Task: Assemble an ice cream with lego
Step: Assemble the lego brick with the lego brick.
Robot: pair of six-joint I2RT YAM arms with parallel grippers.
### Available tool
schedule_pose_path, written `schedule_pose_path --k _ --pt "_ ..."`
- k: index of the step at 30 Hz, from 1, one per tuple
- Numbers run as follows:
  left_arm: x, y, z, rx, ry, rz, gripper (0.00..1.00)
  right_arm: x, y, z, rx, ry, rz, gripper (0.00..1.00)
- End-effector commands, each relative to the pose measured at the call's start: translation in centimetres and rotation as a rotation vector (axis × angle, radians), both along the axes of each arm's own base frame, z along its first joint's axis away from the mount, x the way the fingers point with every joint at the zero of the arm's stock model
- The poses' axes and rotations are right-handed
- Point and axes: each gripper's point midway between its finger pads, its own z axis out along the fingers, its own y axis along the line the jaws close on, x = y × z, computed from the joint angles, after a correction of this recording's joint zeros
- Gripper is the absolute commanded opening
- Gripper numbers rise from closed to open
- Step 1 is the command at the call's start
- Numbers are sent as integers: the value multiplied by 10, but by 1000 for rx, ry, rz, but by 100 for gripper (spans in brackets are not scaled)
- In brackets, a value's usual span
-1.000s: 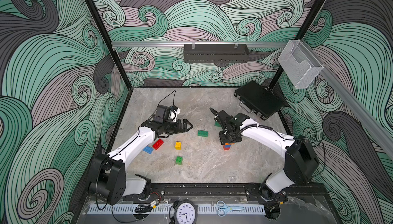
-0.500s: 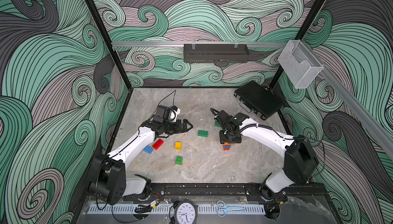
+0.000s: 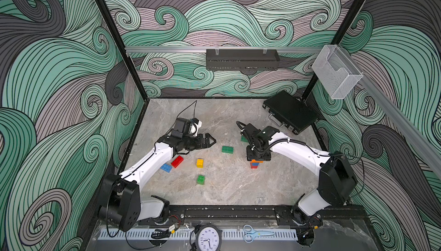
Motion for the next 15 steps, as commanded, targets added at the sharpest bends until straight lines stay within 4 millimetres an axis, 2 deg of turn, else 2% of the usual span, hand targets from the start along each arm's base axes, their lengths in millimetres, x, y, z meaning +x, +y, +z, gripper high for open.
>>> schedule_pose_path --k 1,15 --pt "-2 0 8 10 -27 -10 99 -26 -13 -16 -50 119 -25 50" --pt "-1 2 9 19 -36 -2 98 -23 -12 -9 -28 105 -33 63"
